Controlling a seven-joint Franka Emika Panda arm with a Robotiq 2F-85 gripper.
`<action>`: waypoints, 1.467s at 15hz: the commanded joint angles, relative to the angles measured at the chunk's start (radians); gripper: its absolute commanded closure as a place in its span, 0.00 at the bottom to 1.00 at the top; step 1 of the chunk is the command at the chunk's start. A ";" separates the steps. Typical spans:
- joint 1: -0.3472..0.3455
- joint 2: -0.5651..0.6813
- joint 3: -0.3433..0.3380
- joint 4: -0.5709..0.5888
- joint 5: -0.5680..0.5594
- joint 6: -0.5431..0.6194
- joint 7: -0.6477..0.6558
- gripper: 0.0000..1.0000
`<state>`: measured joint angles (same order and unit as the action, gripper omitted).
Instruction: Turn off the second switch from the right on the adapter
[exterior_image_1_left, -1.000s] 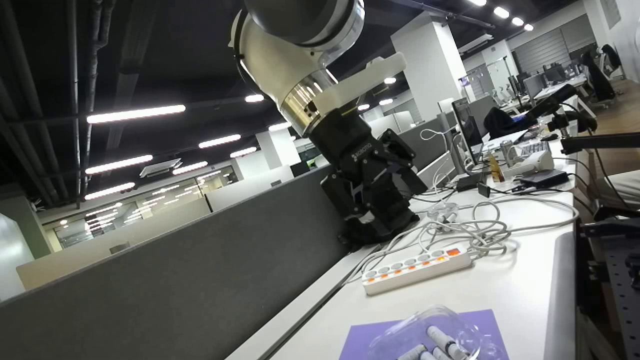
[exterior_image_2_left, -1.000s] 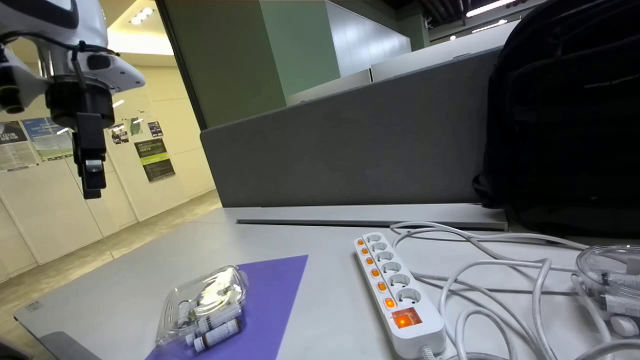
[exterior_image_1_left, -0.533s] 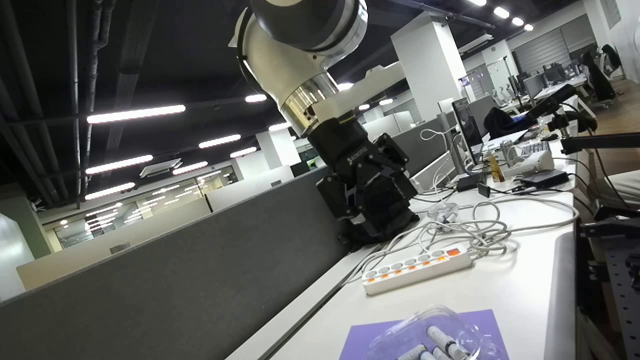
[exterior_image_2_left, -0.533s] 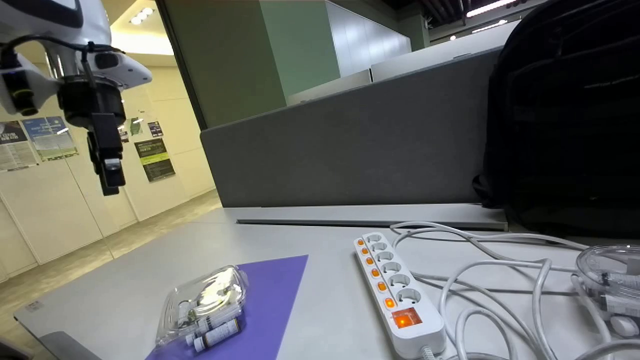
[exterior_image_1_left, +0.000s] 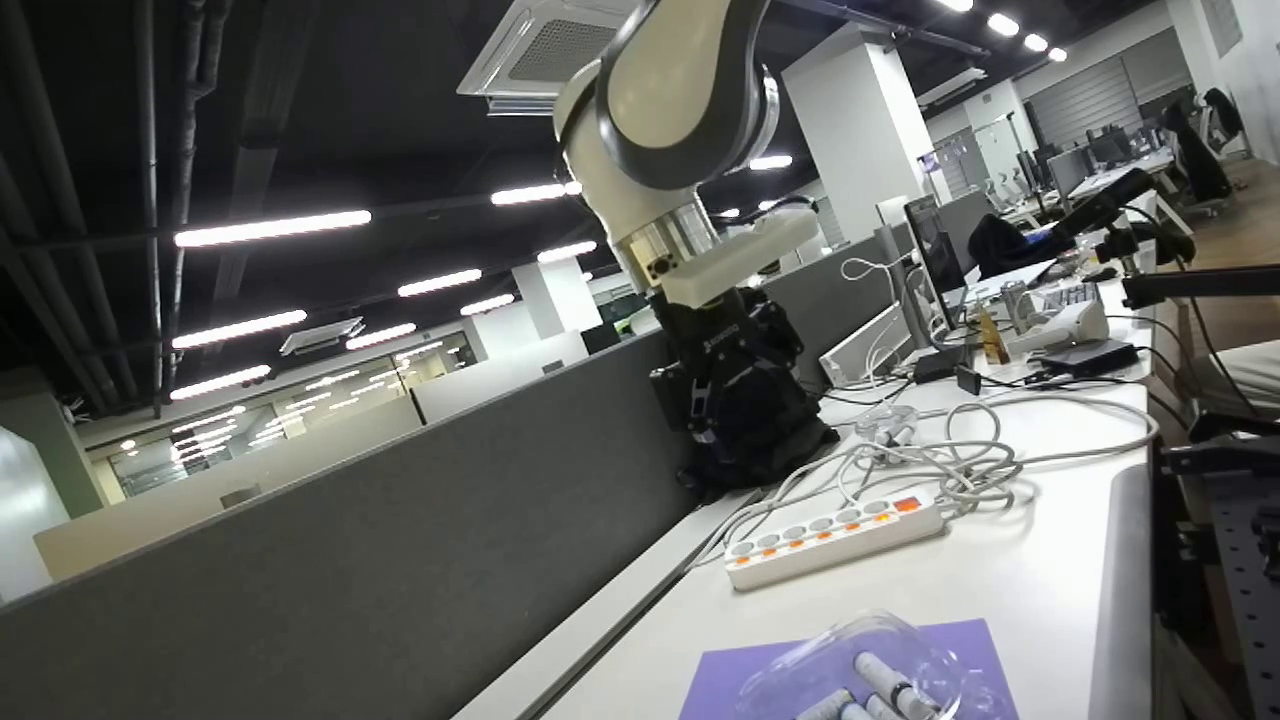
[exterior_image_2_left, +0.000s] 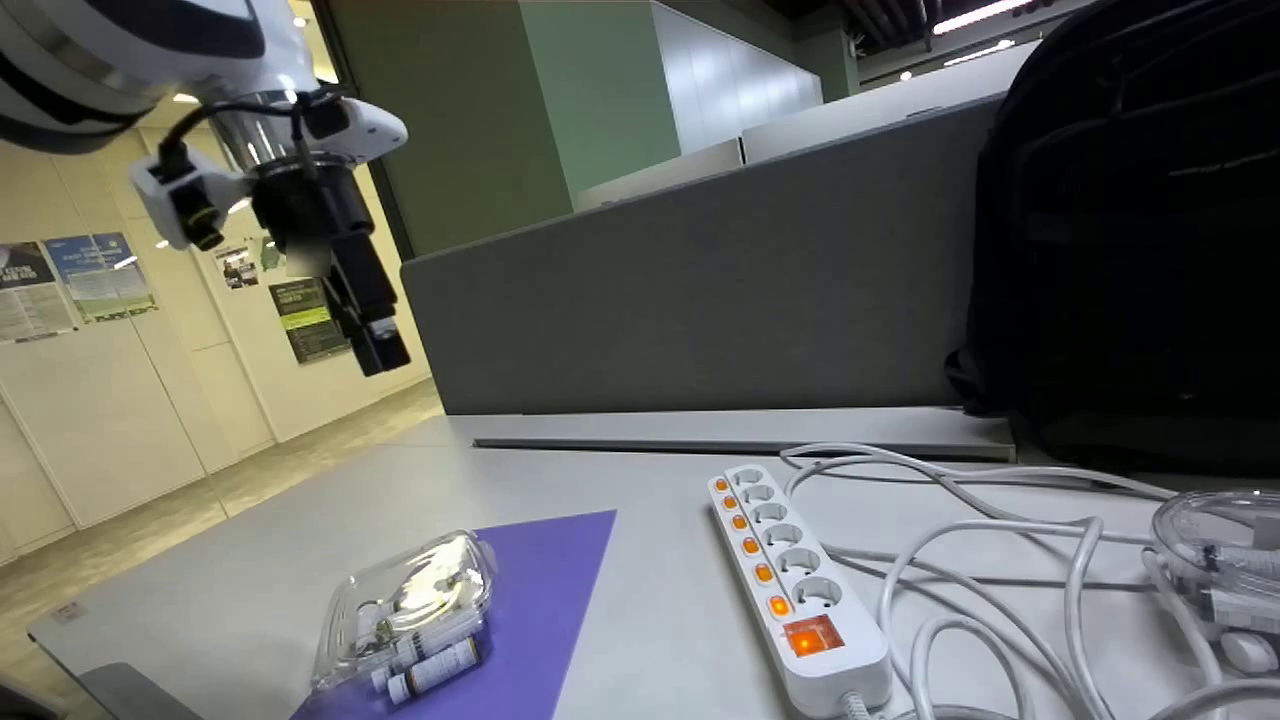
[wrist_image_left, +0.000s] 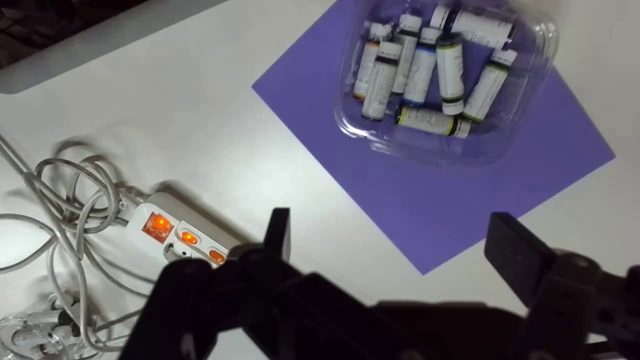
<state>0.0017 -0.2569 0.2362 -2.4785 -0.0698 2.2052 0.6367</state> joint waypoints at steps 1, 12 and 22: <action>-0.026 0.085 -0.065 0.021 -0.048 0.076 -0.037 0.00; -0.080 0.313 -0.263 0.160 -0.123 0.079 -0.318 0.40; -0.101 0.452 -0.363 0.254 -0.033 0.156 -0.303 1.00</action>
<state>-0.0998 0.1668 -0.1138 -2.2666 -0.1401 2.3619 0.3234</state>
